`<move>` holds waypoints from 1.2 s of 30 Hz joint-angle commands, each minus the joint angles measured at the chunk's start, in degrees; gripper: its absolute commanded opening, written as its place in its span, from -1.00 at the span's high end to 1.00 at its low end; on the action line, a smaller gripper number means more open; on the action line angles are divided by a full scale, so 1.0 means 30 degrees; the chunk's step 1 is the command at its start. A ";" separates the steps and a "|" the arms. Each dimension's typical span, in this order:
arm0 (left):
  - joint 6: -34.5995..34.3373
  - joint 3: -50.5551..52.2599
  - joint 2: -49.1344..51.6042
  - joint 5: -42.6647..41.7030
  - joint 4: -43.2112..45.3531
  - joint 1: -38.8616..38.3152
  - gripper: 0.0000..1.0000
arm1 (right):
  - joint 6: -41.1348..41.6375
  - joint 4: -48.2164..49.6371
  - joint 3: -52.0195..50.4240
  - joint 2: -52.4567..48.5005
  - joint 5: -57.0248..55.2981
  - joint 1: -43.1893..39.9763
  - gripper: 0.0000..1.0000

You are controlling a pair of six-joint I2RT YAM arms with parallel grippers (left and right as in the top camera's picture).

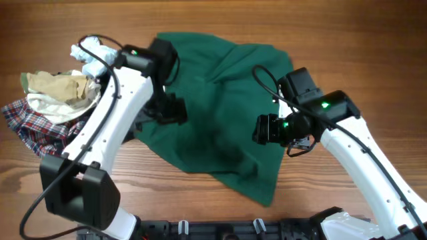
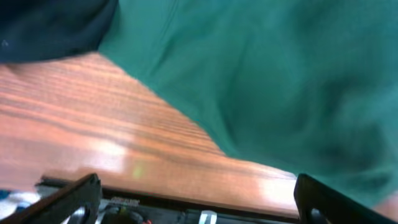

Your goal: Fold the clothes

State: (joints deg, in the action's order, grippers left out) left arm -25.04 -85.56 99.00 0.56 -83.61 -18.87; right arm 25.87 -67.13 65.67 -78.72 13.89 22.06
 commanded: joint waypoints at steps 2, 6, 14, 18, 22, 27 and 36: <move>-0.3024 0.4605 -0.0131 0.1501 0.4036 -0.0699 -0.92 | 0.0415 0.1355 -0.1785 0.0313 0.0335 0.0095 -0.63; -0.3614 0.7934 -0.0131 0.1712 0.7089 -0.0743 -0.90 | 0.1071 0.2025 -0.4044 0.0313 0.0721 0.0095 -0.58; -0.3424 0.9974 -0.0131 0.2820 0.9930 -0.0743 -0.89 | 0.1916 0.3432 -0.5544 0.0313 0.0809 0.3206 -0.55; -0.5391 1.1234 -0.0131 0.3198 1.2262 -0.0146 -0.86 | 0.1960 0.3767 -0.5544 0.0313 0.0080 0.4313 -0.54; -0.6207 1.1234 -0.0131 0.4386 1.3748 0.0015 -0.72 | 0.2455 0.3803 -0.5544 0.0313 -0.0780 0.4335 -0.52; -0.8495 1.1234 -0.0131 0.6054 1.3391 0.0495 -0.54 | 0.3220 0.4175 -0.5544 0.0313 -0.1384 0.4335 -0.49; -0.9457 1.1234 -0.0124 0.4291 1.3238 0.2259 -0.22 | 1.3180 0.2273 -0.5588 0.0313 -0.3490 0.4342 -0.30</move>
State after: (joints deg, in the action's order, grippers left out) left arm -51.86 -52.53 97.97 14.02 -45.04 -12.56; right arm 51.72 -58.52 49.19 -78.30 5.48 34.79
